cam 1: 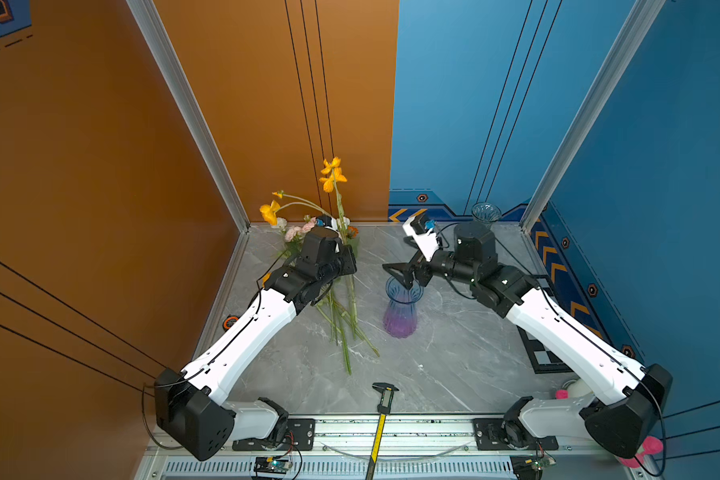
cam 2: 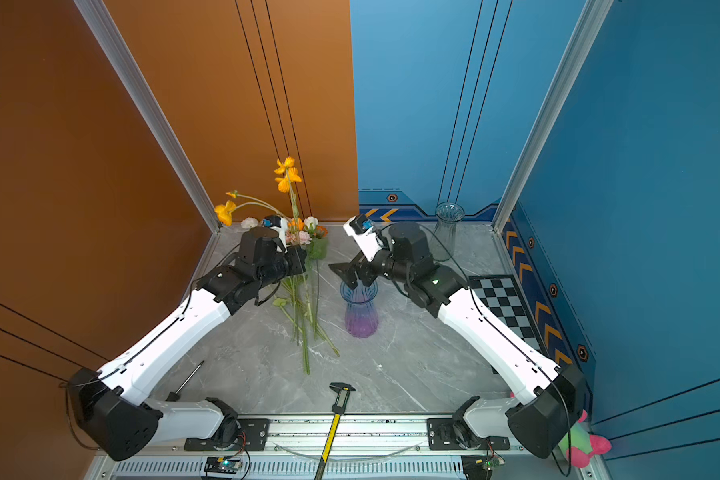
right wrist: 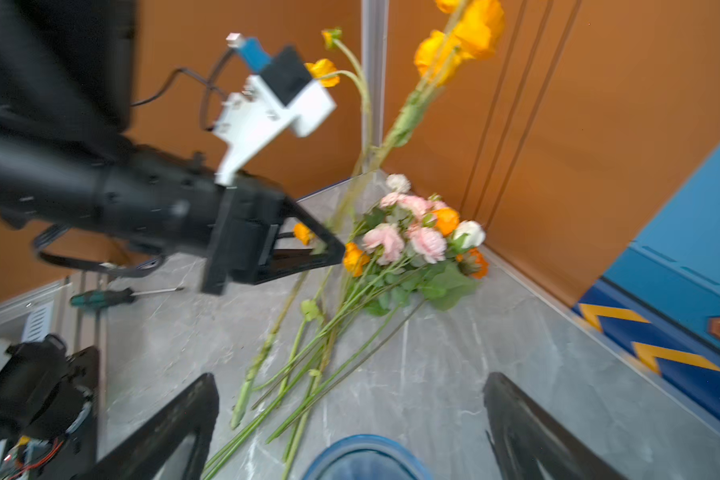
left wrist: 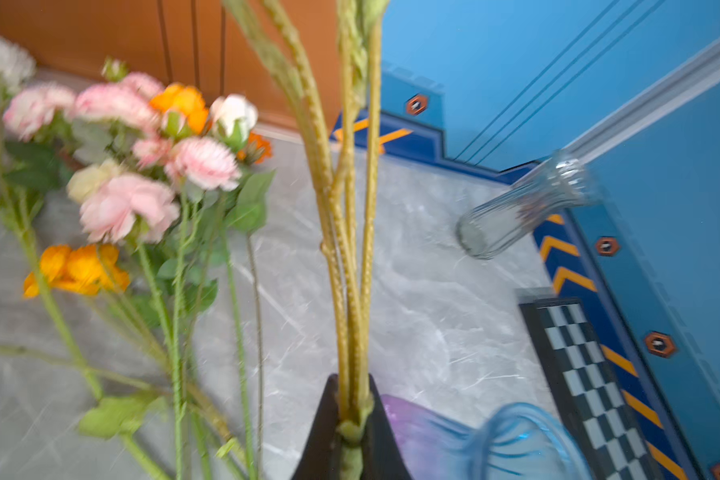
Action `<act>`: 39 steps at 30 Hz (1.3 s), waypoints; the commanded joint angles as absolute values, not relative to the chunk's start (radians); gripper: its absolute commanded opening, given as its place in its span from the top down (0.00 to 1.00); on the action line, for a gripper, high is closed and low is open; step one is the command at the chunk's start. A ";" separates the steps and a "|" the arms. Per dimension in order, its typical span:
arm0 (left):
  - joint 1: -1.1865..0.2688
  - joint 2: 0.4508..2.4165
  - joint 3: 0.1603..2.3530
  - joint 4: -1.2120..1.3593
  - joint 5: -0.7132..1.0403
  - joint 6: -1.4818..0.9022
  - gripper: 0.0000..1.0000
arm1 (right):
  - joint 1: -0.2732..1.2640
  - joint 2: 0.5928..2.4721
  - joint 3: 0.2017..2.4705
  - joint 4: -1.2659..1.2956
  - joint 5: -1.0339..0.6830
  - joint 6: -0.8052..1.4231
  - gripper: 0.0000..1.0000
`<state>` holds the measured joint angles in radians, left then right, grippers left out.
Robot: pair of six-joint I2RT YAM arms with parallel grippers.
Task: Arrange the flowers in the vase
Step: 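Lift the orange flower stems upright with the left gripper above the vase, then lower the orange flower stems into the blue-purple vase with the left gripper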
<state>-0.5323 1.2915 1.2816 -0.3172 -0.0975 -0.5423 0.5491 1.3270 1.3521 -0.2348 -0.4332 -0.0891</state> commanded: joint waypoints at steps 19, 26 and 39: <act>-0.734 1.286 1.321 0.277 -0.134 -0.288 1.00 | 0.521 1.110 1.159 -0.347 -0.439 -0.119 0.00; -0.757 1.311 1.306 0.389 -0.114 -0.292 1.00 | 0.430 0.955 1.015 -0.359 -0.433 0.012 0.00; -0.770 1.338 1.172 0.431 -0.086 -0.344 1.00 | 0.443 0.911 0.968 -0.397 -0.461 0.063 0.00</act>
<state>-0.7567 1.3422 1.2034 0.4000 -0.1173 -0.3279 0.4332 0.9291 0.9802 -0.3759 -0.4458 0.0315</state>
